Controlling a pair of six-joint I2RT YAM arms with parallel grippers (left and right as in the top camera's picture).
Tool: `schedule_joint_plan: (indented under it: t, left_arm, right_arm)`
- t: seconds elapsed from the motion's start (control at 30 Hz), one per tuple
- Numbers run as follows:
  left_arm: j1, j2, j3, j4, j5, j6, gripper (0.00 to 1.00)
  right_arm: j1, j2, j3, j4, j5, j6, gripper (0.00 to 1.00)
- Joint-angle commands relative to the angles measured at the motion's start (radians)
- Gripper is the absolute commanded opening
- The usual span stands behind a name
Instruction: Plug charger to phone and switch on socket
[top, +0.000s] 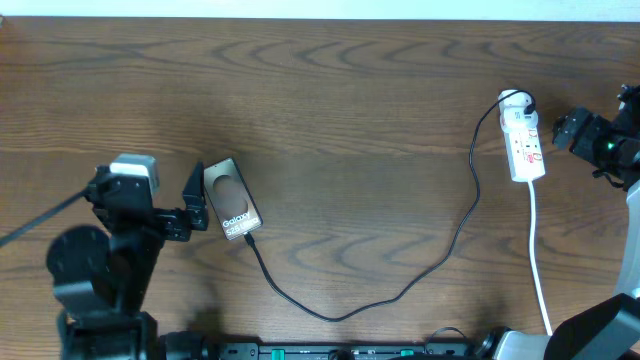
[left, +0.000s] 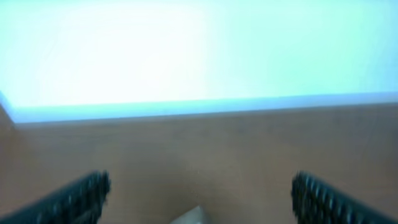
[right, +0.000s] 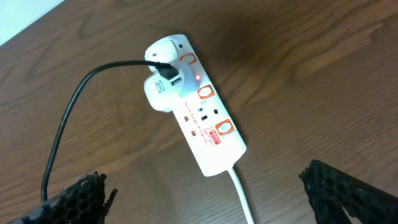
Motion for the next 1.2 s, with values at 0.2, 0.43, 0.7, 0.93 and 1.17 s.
schedule_joint_plan:
  t: [0.2, 0.43, 0.7, 0.93, 1.17]
  left_arm:
    - [-0.059, -0.245, -0.427, 0.535, -0.006, -0.005, 0.95]
    - [-0.059, -0.381, -0.584, 0.588, -0.006, -0.005, 0.95]
    - [-0.058, -0.540, -0.744, 0.605, -0.007, -0.004, 0.95]
    - [-0.058, -0.541, -0.777, 0.545, -0.029, -0.006, 0.95]
    - [-0.058, -0.540, -0.777, 0.273, -0.063, -0.022, 0.95]
  right_arm:
    - [-0.004, -0.006, 0.001, -0.002, 0.001, 0.006, 0.99]
    - [-0.004, -0.006, 0.001, -0.001, 0.001, 0.006, 0.99]
    - [-0.004, -0.006, 0.001, -0.002, 0.001, 0.006, 0.99]
    - [-0.004, -0.006, 0.001, -0.001, 0.001, 0.006, 0.99]
    - [-0.004, -0.006, 0.001, -0.002, 0.001, 0.006, 0.99]
